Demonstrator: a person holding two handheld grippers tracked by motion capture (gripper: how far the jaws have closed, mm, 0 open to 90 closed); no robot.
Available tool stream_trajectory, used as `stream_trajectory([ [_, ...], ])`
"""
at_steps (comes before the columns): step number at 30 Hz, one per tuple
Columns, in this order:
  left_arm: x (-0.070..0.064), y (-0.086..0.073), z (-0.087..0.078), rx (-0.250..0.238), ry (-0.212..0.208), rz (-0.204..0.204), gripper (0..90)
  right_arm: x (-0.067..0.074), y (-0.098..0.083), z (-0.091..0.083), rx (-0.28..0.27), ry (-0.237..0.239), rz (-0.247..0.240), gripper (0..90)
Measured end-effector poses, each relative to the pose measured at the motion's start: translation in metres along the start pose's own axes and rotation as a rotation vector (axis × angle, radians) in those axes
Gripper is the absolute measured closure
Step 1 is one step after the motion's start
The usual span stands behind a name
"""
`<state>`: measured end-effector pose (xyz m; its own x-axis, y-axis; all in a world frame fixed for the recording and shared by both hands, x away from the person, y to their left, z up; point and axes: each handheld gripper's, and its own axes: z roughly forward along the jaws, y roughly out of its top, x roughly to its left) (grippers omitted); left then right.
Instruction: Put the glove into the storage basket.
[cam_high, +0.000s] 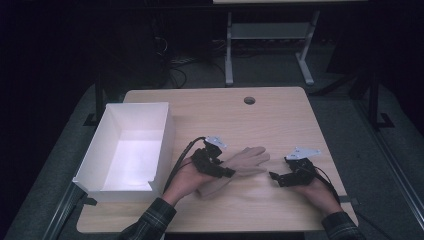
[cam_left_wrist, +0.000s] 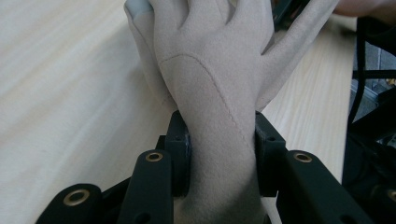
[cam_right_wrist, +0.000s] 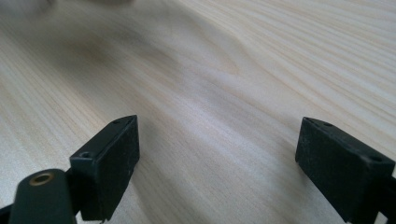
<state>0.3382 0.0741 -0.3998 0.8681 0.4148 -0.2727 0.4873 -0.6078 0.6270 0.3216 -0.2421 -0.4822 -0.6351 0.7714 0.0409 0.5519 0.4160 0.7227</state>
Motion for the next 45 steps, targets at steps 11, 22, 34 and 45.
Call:
stream_trajectory([
  [11,-0.003,0.025,-0.039,-0.026,0.002,0.019,65.5,0.0,0.0,0.0,-0.001,0.0,-0.001,13.2],
  [22,-0.004,0.043,-0.077,-0.049,0.029,0.038,65.5,0.0,0.0,0.0,-0.001,0.002,0.005,13.2],
  [34,0.012,0.044,-0.129,-0.118,0.096,0.044,65.4,0.0,0.0,0.0,0.0,0.0,0.001,13.2],
  [45,0.029,0.021,-0.168,-0.166,0.19,-0.008,65.4,0.0,0.0,0.0,-0.001,0.0,0.0,13.2],
])
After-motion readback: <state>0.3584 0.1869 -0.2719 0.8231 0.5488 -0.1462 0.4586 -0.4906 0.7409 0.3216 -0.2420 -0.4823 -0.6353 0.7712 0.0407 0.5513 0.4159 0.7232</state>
